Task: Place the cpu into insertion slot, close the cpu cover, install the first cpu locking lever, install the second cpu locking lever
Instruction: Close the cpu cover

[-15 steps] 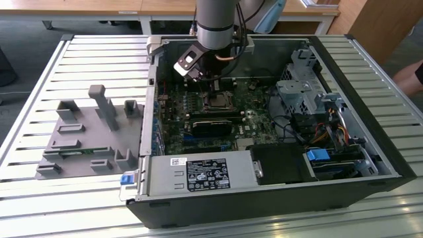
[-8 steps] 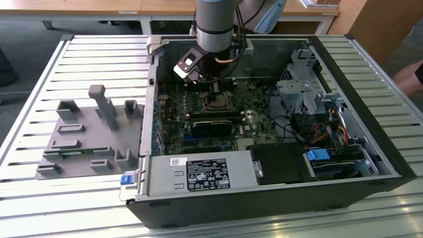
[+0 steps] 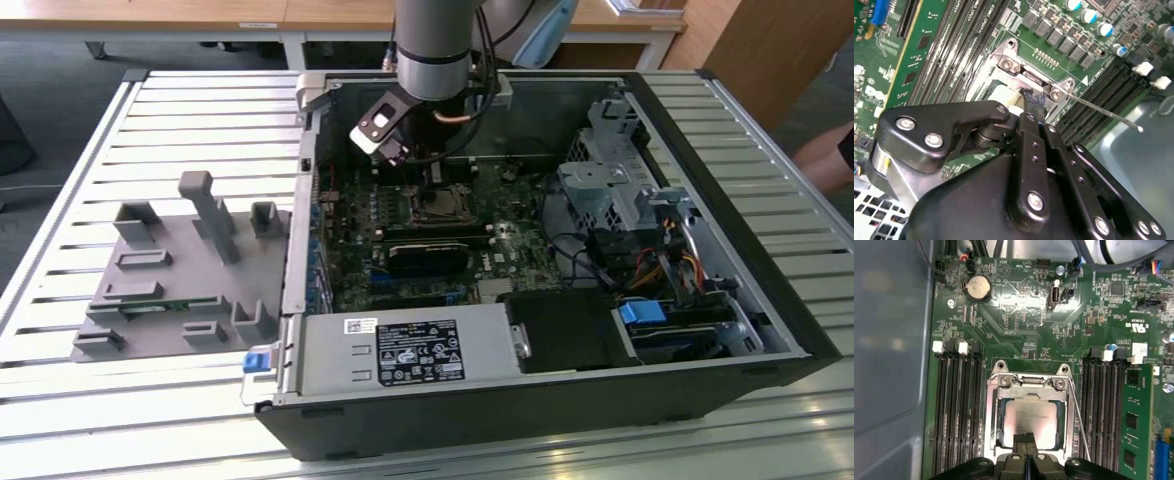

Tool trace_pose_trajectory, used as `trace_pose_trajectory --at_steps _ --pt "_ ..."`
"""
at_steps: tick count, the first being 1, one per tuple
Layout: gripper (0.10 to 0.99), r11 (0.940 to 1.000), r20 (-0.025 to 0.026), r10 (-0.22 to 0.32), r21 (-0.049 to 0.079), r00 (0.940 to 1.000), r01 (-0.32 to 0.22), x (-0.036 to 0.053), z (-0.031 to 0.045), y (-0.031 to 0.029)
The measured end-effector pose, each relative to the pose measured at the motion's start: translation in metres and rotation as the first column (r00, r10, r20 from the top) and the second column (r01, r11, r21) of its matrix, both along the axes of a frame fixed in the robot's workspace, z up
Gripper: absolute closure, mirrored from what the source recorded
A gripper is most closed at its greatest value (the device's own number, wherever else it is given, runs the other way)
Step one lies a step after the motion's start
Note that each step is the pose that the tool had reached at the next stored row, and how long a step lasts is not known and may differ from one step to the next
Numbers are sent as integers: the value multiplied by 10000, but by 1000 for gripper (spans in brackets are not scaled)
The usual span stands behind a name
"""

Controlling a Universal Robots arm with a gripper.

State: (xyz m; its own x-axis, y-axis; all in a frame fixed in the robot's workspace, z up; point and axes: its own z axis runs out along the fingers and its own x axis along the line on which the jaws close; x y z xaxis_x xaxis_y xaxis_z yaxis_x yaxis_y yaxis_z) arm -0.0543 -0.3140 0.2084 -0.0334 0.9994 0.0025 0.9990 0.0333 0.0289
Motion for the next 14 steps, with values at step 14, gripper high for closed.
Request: trace_pose_trajectory --at_steps 14 --pt "980 10000 -3 0 2 10000 0 117 15 0"
